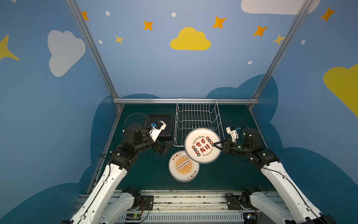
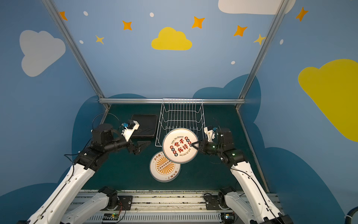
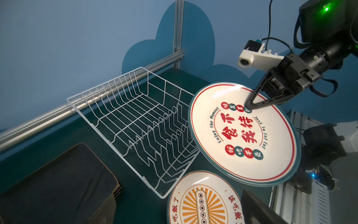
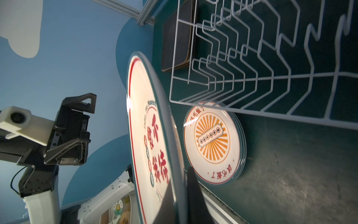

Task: Unload the plates from the dish rack
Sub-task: Place a plate on the plates.

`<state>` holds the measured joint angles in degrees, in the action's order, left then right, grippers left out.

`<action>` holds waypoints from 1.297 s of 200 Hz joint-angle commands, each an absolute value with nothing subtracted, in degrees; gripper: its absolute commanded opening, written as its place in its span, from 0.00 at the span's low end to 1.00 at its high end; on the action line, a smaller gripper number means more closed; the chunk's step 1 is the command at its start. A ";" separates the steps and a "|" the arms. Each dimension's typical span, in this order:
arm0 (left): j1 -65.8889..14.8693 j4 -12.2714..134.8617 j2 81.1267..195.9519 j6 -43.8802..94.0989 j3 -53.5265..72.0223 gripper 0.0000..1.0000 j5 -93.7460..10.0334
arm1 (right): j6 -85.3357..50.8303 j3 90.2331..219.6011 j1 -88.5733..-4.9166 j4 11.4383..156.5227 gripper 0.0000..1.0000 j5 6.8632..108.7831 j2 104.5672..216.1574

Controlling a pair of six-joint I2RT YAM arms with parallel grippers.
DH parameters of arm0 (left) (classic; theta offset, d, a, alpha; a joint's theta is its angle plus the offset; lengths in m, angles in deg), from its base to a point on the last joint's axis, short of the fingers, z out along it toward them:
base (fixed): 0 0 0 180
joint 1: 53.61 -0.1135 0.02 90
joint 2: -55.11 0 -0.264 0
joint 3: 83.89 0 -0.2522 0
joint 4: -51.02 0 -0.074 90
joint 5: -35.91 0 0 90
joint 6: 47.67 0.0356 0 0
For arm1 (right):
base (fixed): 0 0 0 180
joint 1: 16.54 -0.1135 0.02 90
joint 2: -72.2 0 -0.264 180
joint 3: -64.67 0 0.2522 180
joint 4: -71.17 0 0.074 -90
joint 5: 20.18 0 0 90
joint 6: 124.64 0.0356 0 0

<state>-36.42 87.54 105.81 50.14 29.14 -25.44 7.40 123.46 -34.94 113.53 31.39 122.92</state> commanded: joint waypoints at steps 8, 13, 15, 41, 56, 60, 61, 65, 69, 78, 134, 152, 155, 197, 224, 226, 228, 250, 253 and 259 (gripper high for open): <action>-38.53 86.95 105.63 46.01 30.13 1.00 -24.46 | 6.98 120.11 -37.88 114.63 0.00 31.55 120.80; -38.85 86.67 106.04 45.54 30.14 1.00 -24.65 | 7.18 119.49 -38.54 114.64 0.00 31.71 120.93; -38.95 86.53 106.12 45.35 30.14 1.00 -24.73 | 7.30 119.28 -38.85 114.53 0.00 31.80 121.01; -40.07 85.87 107.60 44.31 29.98 1.00 -25.00 | 8.80 116.53 -42.91 111.32 0.00 33.93 122.80; -40.43 85.78 108.01 44.18 29.75 1.00 -25.55 | 10.63 114.09 -44.85 107.58 0.00 34.85 124.49; -40.45 85.74 107.96 44.14 29.71 1.00 -25.68 | 11.19 113.69 -45.29 106.56 0.00 35.12 125.07; -40.44 85.76 107.95 44.11 29.66 1.00 -25.69 | 11.30 113.63 -45.38 106.29 0.00 35.25 125.22; -40.44 85.74 107.99 44.11 29.62 1.00 -25.83 | 11.93 113.36 -45.92 105.44 0.00 35.43 125.91; -40.43 85.65 108.02 44.02 29.60 1.00 -26.03 | 12.30 113.15 -46.43 104.58 0.00 35.61 126.60; -40.58 85.64 107.93 43.85 29.53 1.00 -26.11 | 12.96 112.88 -47.59 103.09 0.00 36.12 128.45; -40.78 83.79 107.92 42.55 30.76 1.00 -27.88 | 9.55 119.17 -50.40 105.47 0.00 37.07 139.91; -41.06 83.42 108.12 42.63 30.83 1.00 -29.09 | 8.25 121.61 -50.48 106.90 0.00 35.73 143.84; -41.11 83.30 108.18 42.70 30.85 1.00 -29.30 | 7.90 121.98 -50.51 107.33 0.00 35.72 144.31; -41.65 82.49 108.50 42.85 30.92 1.00 -29.32 | 5.18 125.57 -50.56 108.68 0.00 33.42 150.50; -41.81 81.65 108.83 42.49 31.10 1.00 -28.47 | 3.82 127.24 -50.97 110.85 0.00 31.96 153.29; -41.83 81.59 108.86 42.44 31.09 1.00 -28.43 | 3.81 127.26 -51.06 110.81 0.00 31.84 153.49; -41.83 81.57 108.91 42.47 31.08 1.00 -28.49 | 3.85 127.31 -51.12 110.78 0.00 31.78 153.58; -41.91 81.09 109.45 42.39 31.11 1.00 -28.20 | 3.94 127.84 -51.61 110.57 0.01 31.74 155.01; -41.92 81.00 109.52 42.34 31.05 1.00 -28.10 | 3.95 127.93 -51.66 110.64 0.02 31.73 155.14; -41.92 80.73 109.73 42.33 31.06 1.00 -28.07 | 3.88 128.14 -51.70 110.68 0.04 31.70 155.45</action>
